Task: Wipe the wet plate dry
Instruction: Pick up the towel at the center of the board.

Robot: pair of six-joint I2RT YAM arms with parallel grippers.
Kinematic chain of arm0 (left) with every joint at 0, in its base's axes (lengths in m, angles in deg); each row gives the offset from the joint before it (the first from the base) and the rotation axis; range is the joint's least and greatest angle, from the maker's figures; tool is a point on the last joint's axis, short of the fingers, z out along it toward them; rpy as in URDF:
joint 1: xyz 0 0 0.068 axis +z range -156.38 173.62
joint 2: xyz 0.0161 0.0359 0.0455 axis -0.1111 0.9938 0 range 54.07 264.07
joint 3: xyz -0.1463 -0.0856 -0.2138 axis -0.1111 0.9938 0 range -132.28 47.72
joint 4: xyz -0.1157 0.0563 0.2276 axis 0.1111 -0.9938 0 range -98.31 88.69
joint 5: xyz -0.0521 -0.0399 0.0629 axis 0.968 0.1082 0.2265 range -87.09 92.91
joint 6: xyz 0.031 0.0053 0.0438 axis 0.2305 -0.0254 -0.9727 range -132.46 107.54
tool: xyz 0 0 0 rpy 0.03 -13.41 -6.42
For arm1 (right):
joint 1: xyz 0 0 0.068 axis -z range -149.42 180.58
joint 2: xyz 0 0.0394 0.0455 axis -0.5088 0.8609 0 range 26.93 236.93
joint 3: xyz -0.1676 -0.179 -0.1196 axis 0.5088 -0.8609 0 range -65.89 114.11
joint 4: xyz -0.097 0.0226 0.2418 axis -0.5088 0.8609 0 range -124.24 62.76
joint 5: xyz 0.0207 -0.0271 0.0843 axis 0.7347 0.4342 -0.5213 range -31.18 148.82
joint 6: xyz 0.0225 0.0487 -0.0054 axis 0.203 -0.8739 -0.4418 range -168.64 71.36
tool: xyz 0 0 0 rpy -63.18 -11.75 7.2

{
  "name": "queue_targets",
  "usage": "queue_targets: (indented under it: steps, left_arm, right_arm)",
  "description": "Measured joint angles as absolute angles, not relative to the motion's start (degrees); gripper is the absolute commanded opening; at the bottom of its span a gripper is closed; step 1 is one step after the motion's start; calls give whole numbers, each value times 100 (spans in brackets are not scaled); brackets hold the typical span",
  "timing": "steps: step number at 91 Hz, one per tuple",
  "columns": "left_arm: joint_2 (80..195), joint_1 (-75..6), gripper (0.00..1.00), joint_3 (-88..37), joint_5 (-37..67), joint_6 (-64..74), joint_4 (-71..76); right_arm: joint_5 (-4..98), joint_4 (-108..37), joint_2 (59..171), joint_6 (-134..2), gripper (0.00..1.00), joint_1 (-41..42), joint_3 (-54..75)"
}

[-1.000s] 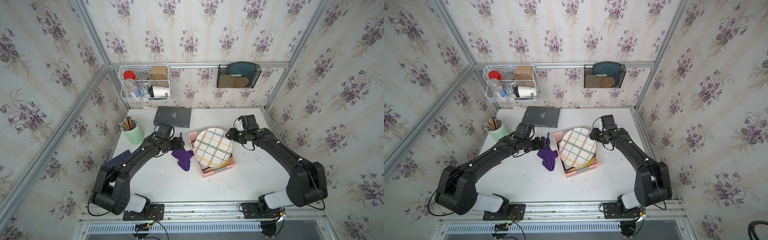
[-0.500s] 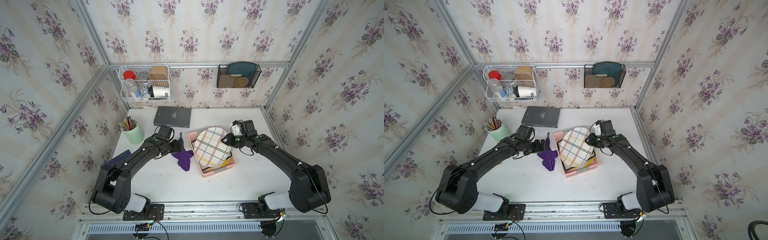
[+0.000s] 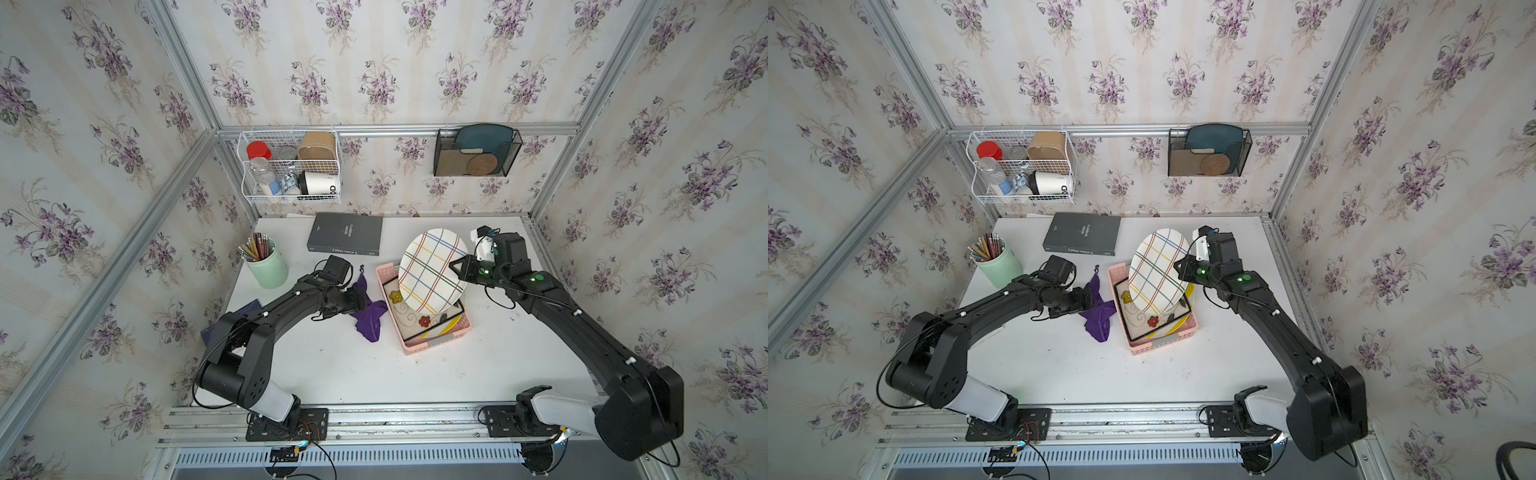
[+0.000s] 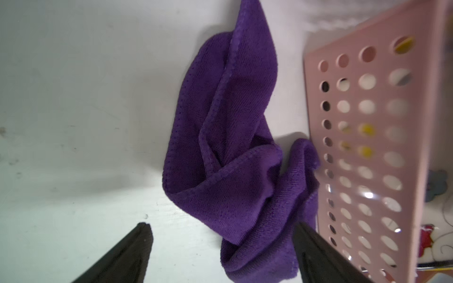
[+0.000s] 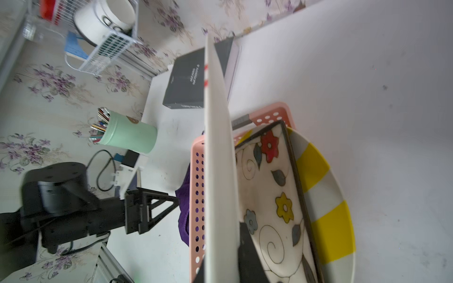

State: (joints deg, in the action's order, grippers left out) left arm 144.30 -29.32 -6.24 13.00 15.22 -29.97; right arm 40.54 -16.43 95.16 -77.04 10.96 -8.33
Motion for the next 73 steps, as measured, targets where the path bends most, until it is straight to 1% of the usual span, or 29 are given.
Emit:
queue_targets:
  steps: [15, 19, 23, 25, 27, 32, 34, 35, 43, 52, 61, 73]
  left_arm:
    - [14903, -3004, 92, -860, 1156, 1505, -3247]
    - [15066, -3004, 88, -978, 1147, 1483, -3310]
    - [15222, -3013, 80, -1085, 1143, 1461, -3354]
    - [15278, -3013, 73, -1126, 1140, 1457, -3380]
    - [15355, -3017, 62, -1177, 1132, 1457, -3406]
    - [15543, -3032, 19, -1310, 1132, 1450, -3470]
    - [15604, -3039, 5, -1369, 1143, 1448, -3494]
    - [15628, -3039, 0, -1393, 1151, 1446, -3498]
    - [15718, -3046, 0, -1583, 1169, 1430, -3623]
    - [15342, -3039, 0, -1811, 1169, 1360, -3898]
    - [14417, -3039, 0, -2329, 1250, 1450, -4138]
    - [13196, -3076, 0, -2838, 1543, 1662, -3821]
  right_arm:
    - [4607, -1794, 9022, -7888, 0, 1103, -981]
    - [4684, -1807, 9016, -7921, 0, 1110, -981]
    - [4738, -1809, 9033, -7978, 0, 1107, -979]
    - [4743, -1807, 9044, -7984, 0, 1105, -977]
    - [4743, -1807, 9064, -7993, 0, 1103, -975]
    - [4740, -1807, 9118, -8002, 0, 1103, -959]
    - [4740, -1805, 9144, -8012, 0, 1103, -955]
    - [4740, -1803, 9153, -8012, 0, 1103, -953]
    - [4719, -1766, 9236, -8017, 0, 1103, -907]
    - [4655, -1764, 9311, -8017, 0, 1103, -828]
    - [4478, -1840, 9354, -8041, 0, 1090, -798]
    - [4122, -2260, 9520, -8351, 0, 1005, -798]
